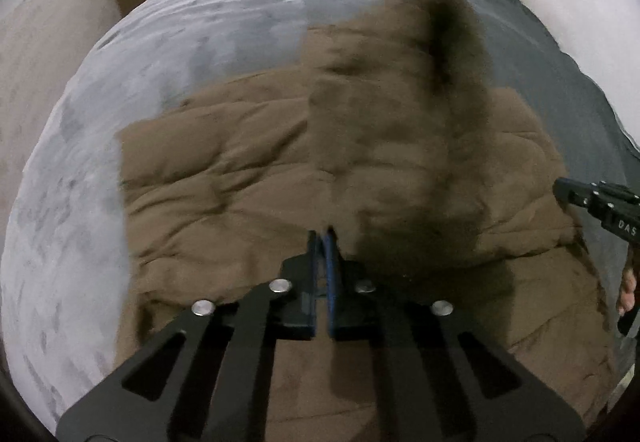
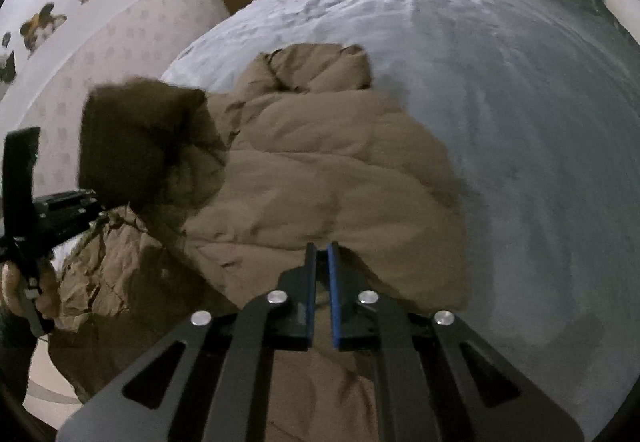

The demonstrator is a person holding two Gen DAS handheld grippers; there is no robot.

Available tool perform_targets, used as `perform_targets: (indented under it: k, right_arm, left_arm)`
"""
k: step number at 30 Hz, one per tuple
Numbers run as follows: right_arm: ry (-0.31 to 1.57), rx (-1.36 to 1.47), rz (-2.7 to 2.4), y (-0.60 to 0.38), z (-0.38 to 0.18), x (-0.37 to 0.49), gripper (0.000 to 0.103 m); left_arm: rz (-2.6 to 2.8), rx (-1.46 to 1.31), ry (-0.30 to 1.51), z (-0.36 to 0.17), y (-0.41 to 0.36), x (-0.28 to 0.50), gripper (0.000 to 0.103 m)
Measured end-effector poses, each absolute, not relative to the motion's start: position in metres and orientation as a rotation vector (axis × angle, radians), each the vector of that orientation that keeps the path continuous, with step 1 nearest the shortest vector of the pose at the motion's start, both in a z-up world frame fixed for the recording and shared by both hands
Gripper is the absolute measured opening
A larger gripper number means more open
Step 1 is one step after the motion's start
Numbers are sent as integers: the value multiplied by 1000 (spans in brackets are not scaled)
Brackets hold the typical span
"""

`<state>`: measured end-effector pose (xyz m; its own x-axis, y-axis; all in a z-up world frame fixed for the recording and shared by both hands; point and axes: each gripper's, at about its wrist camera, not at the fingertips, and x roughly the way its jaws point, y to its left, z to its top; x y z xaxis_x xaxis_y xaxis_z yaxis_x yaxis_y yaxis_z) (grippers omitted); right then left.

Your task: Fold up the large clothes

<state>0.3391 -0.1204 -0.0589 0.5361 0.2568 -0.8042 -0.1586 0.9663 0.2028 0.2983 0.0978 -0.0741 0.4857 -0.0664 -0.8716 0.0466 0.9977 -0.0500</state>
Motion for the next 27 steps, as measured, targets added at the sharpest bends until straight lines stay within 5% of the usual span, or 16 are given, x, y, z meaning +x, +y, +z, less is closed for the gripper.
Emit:
perform_targets:
  k: [6,8,9,10,12,15,18,23,27]
  right_arm:
    - [1002,20,224,-97,-65,343,9]
    - [986,24,220,-99,-58,340,9]
    - [973,25,213,-101,-54,339,11]
    - [960,28,208,-104,-49,338,16]
    - [934,35,184,-113,-39,335,49]
    - [922,51,150,-129,-31,335,56]
    - [920,73,103,-145,-32,336,67]
    - [948,158,67,-168,-47,343,69]
    - [971,243,79,-178,-62,350,69]
  left_arm:
    - [50,-58,1093,-84,145,289,6]
    - [67,-67,1089,-83,154,284,28]
    - [76,-76,1081,-80,158,283,50]
    - [84,-81,1067,-78,164,281,64]
    - [97,-85,1041,-69,162,284,70]
    - [87,-115,1041,-58,148,307,77]
    - [78,-118,1042,-54,141,331,78]
    - [60,-85,1080,-71,122,366,77]
    - [44,-67,1118,-88,112,375,59]
